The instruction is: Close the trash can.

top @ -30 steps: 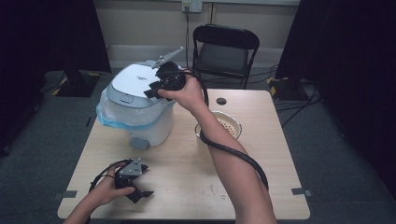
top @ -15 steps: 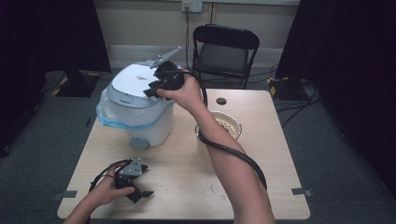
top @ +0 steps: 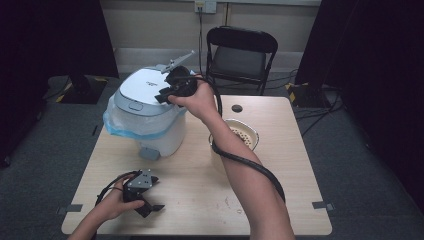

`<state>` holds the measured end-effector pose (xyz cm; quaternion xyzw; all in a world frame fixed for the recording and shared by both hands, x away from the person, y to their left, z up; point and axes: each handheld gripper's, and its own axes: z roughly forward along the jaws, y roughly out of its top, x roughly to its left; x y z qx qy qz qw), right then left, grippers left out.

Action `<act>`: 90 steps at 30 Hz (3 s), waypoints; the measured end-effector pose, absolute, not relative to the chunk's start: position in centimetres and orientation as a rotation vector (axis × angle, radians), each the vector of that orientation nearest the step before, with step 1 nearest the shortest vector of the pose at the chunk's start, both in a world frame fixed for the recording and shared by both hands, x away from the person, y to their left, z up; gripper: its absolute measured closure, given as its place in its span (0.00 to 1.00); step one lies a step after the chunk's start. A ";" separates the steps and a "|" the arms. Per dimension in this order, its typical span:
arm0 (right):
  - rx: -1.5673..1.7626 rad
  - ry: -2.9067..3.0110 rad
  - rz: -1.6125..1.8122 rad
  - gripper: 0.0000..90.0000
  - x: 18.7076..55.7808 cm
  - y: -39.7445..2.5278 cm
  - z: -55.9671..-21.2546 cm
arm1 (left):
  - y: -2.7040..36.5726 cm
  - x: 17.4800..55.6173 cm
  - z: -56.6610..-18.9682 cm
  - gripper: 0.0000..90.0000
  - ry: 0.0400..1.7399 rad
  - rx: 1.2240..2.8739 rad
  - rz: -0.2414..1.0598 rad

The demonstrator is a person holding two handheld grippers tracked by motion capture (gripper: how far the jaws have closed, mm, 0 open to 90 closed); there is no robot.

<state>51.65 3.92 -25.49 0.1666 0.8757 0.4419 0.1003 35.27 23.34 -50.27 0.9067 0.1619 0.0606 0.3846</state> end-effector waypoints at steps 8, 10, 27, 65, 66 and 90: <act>0.453 2.607 1.277 0.87 51.7 4.0 -25.6 | 23.3 35.3 -50.3 0.00 0.412 2.309 0.152; 0.457 2.609 1.286 0.86 51.7 4.0 -25.5 | 23.3 35.3 -50.3 0.00 0.413 2.308 0.153; 0.523 2.556 1.320 0.44 51.7 3.3 -25.0 | 23.3 35.3 -50.3 0.00 0.412 2.309 0.152; 0.632 2.527 1.327 0.16 47.5 -7.2 -27.6 | 23.4 35.2 -50.3 0.00 0.417 2.311 0.163; 0.638 2.523 1.329 0.16 47.4 -7.5 -27.7 | 23.4 35.2 -50.3 0.00 0.419 2.310 0.162; 0.739 2.527 1.281 0.16 44.9 -13.5 -31.6 | 23.3 35.2 -50.3 0.00 0.421 2.308 0.165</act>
